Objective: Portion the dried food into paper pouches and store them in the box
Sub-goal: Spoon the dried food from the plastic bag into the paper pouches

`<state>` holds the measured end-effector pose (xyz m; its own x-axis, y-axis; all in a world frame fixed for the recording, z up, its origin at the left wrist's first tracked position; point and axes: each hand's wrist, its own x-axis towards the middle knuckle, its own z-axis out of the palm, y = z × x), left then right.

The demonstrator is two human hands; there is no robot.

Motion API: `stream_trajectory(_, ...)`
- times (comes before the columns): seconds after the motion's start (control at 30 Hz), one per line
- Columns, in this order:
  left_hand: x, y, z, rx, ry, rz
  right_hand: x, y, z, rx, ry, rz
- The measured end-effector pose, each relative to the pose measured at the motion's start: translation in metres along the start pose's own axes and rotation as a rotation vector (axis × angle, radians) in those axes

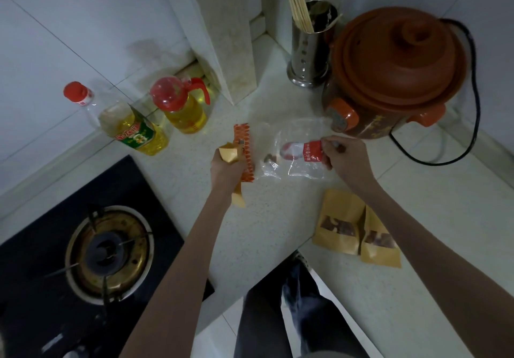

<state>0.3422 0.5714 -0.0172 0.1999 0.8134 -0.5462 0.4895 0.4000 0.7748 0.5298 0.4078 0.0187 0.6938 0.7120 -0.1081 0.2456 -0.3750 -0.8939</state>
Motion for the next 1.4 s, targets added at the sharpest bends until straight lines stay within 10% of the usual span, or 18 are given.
stream_trajectory(0.3,-0.027,-0.022,-0.003,0.009,-0.111,0.198,-0.018,0.014,0.007,-0.180,-0.058,-0.085)
stream_trajectory(1.17,-0.001,-0.050,-0.003,-0.083,-0.117,-0.039,0.000,0.016,0.087,-0.434,-0.216,-0.005)
stream_trajectory(1.4,0.010,-0.052,-0.006,-0.117,-0.067,-0.111,-0.002,0.008,0.108,-0.393,-0.006,-0.046)
